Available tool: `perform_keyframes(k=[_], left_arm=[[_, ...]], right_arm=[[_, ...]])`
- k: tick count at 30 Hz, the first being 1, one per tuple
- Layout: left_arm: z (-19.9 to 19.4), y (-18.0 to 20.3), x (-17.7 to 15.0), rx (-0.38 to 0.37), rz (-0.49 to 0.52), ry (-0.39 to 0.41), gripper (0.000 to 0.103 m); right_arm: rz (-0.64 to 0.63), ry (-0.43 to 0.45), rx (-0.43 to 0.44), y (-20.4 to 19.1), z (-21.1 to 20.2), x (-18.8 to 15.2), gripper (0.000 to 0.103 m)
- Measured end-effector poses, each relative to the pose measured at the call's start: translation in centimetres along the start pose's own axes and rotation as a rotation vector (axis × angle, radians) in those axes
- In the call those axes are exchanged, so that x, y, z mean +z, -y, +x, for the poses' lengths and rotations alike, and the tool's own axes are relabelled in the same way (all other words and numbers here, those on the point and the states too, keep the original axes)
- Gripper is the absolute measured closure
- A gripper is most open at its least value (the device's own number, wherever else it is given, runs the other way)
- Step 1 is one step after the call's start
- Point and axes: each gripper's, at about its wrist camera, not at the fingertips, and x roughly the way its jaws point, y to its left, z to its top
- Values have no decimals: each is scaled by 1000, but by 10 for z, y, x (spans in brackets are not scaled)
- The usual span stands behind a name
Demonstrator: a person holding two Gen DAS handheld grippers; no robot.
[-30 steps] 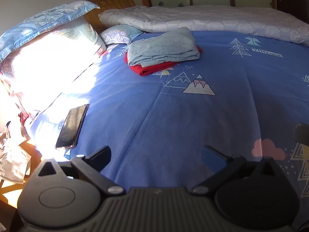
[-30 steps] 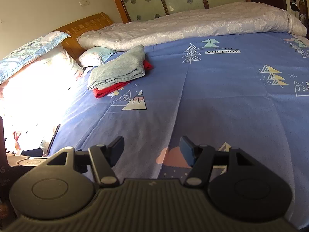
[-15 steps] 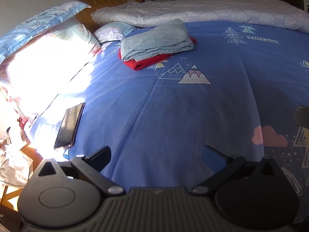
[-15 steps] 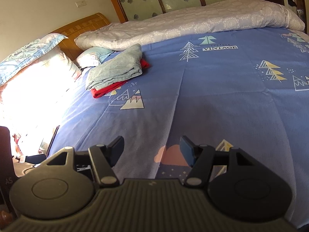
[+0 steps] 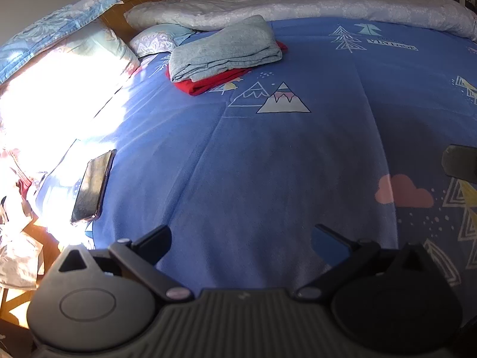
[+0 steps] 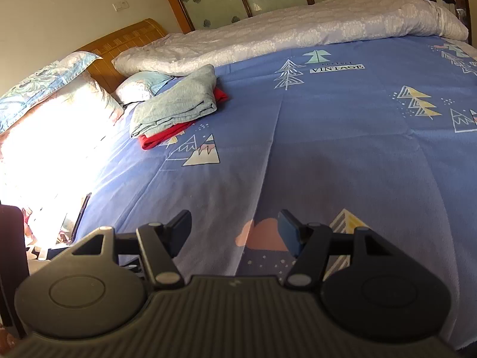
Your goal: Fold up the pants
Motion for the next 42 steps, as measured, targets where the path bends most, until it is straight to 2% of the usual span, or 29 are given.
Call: perform_keyframes(k=[21, 33, 42], left_arm=[[-1, 13, -5, -17, 59, -10, 0], [-7, 12, -3, -26, 48, 9, 0], [-6, 9, -2, -3, 42, 14, 0]], right_arm=[[24, -9, -3, 5, 1, -1, 36], [25, -9, -4, 5, 1, -1, 36], [21, -7, -4, 4, 0, 0, 36]])
